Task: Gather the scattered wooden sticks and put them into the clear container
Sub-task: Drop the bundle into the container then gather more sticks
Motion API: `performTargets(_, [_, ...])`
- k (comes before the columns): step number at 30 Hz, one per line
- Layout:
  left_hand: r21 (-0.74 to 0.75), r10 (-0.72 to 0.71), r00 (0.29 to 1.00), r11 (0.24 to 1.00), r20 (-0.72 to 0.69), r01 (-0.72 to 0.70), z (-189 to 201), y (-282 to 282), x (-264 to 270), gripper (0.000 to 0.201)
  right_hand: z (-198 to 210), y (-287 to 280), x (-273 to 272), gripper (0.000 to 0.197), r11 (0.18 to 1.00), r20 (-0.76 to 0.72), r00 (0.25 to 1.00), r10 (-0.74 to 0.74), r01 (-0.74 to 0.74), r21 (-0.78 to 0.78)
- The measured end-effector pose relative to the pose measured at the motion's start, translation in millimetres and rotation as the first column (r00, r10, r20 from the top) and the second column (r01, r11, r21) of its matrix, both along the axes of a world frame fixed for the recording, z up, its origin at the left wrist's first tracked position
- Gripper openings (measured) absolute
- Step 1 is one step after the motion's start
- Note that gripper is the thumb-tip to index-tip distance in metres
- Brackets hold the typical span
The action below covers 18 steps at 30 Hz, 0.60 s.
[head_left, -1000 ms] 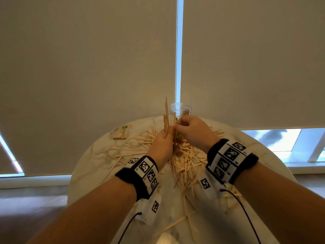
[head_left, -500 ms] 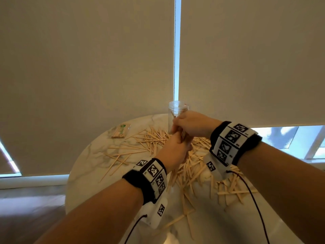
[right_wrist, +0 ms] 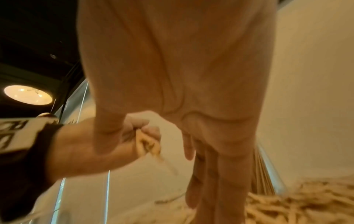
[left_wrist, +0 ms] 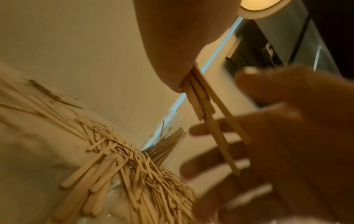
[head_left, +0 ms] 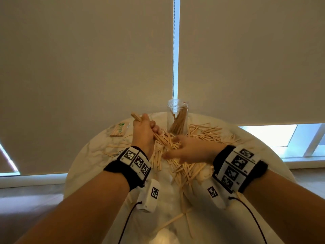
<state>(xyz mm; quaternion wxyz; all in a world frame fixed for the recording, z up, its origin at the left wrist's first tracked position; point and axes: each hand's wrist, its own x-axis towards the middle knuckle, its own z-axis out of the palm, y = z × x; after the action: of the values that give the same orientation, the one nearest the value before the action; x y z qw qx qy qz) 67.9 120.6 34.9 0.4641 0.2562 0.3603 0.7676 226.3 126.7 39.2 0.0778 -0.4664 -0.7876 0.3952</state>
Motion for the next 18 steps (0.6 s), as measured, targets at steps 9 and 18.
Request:
performTargets(9, [-0.096,-0.083,0.967,0.994,-0.24,0.061,-18,3,9,0.039,-15,0,-26,0.041,0.972,-0.291,0.951,-0.1,0.156,0.175])
performTargets(18, [-0.217,0.153,0.958,0.954,-0.243,-0.207,10,9,-20,0.048,-24,5,-10,0.047,0.887,0.109,0.993,-0.047,-0.008,0.462])
